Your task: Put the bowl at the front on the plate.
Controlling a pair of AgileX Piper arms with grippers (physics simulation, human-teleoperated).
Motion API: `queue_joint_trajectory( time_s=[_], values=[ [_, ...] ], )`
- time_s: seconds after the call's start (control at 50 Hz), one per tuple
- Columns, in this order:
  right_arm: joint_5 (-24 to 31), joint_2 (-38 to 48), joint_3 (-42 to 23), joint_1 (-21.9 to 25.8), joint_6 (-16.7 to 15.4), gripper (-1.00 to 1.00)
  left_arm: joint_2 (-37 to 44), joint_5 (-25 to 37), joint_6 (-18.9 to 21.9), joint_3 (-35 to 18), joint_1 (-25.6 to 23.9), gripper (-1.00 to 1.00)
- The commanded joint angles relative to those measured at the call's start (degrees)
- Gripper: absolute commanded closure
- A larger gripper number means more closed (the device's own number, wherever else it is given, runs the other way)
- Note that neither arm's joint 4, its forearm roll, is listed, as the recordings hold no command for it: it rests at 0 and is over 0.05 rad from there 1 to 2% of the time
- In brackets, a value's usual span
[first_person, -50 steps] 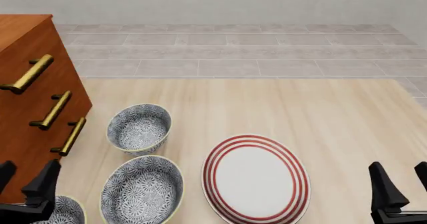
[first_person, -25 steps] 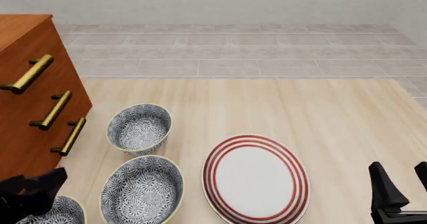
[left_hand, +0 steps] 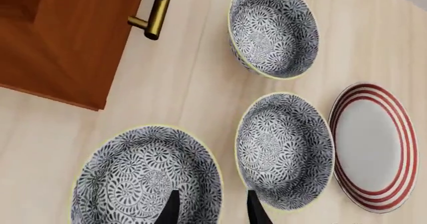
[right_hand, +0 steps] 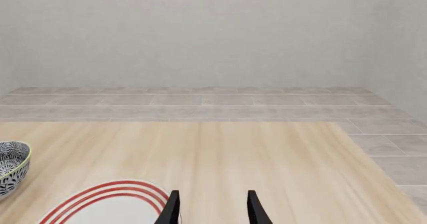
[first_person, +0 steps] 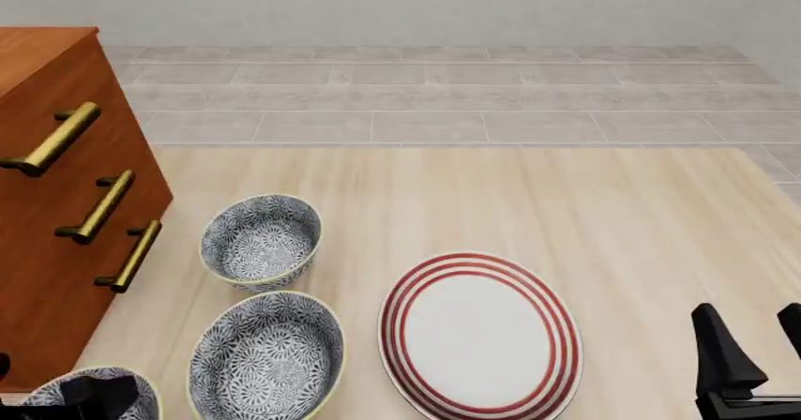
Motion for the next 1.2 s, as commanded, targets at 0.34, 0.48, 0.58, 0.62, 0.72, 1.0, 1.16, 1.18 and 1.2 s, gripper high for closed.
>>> queue_joint_trajectory(
  time_s=[0.34,0.48,0.58,0.62,0.72,1.0,1.16,1.18,1.2],
  values=[
    [0.12,-0.19,0.06,0.0,0.0,-1.0,0.47,1.28,-1.61,7.07,-1.95,-1.0],
    [0.11,-0.19,0.06,0.0,0.01,-1.0,0.2,1.25,-3.27,8.99,-4.5,-1.0],
    [0.12,-0.19,0.06,0.0,0.0,-1.0,-1.18,2.41,-5.08,9.03,-8.67,-1.0],
    [0.12,-0.19,0.06,0.0,0.01,-1.0,-1.73,1.24,-5.38,11.18,-8.85,-1.0],
    [0.11,-0.19,0.06,0.0,-0.01,-1.0,-1.61,2.0,-6.66,10.6,-10.21,-1.0],
    [0.12,-0.2,0.06,-0.01,0.0,-1.0,-0.01,-0.88,-7.57,12.84,-11.42,-1.0],
    [0.11,-0.18,0.06,0.01,0.0,-1.0,2.52,-3.84,-8.92,13.43,-14.69,-1.0],
    [0.11,-0.18,0.06,0.0,0.0,-1.0,2.71,-4.1,-8.97,13.64,-14.74,-1.0],
    [0.11,-0.18,0.06,0.0,0.0,-1.0,2.88,-4.51,-9.05,13.97,-14.98,-1.0]
  ],
)
